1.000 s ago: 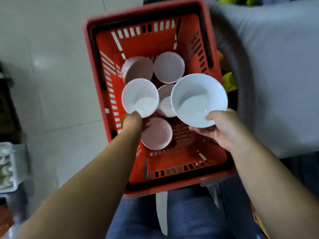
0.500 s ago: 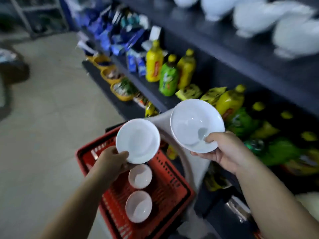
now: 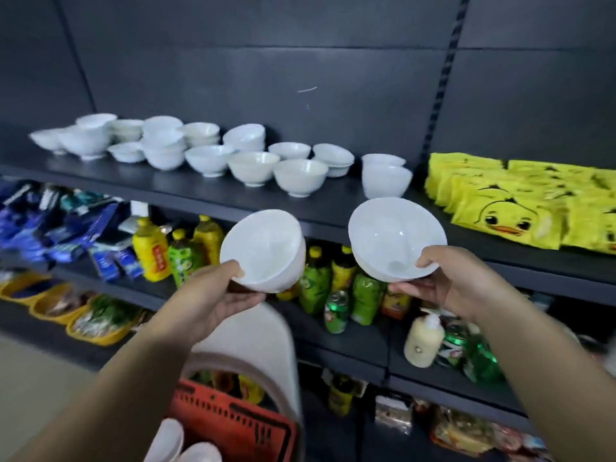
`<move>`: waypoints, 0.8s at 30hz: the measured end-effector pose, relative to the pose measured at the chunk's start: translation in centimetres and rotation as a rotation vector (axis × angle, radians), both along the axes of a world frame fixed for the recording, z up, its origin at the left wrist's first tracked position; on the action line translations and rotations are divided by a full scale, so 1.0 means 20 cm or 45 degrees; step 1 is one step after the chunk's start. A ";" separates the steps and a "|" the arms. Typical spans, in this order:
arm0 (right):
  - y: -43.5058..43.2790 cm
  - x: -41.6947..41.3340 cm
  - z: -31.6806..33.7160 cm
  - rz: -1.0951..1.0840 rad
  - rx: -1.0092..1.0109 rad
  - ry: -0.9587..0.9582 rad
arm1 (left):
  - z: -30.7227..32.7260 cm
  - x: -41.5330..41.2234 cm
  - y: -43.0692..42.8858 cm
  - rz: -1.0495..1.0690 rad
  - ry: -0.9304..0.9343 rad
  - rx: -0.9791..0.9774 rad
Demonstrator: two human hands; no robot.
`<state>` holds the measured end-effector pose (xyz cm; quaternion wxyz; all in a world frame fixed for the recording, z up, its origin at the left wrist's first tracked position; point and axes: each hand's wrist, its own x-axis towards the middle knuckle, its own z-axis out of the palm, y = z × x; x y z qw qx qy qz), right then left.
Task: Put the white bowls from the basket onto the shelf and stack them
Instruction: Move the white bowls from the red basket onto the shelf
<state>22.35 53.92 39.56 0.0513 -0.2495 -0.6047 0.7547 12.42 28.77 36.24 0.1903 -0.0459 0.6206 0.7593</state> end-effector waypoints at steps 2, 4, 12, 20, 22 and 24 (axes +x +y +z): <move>0.11 0.00 0.03 -0.063 0.025 -0.015 | 0.06 -0.05 0.14 -0.059 0.010 -0.042; 0.23 -0.04 0.06 -0.099 0.025 -0.032 | 0.14 -0.12 0.29 -0.155 0.005 -0.066; 0.60 -0.31 0.08 -0.092 0.156 -0.188 | 0.29 -0.53 0.83 -0.261 0.007 -0.176; 0.74 -0.55 0.00 0.004 0.134 -0.201 | 0.20 -0.73 0.97 -0.178 -0.038 -0.247; 0.75 -0.59 -0.02 0.018 0.133 -0.187 | 0.18 -0.74 0.98 -0.185 -0.051 -0.254; 0.75 -0.62 -0.03 0.017 0.159 -0.185 | 0.18 -0.75 0.99 -0.190 -0.061 -0.274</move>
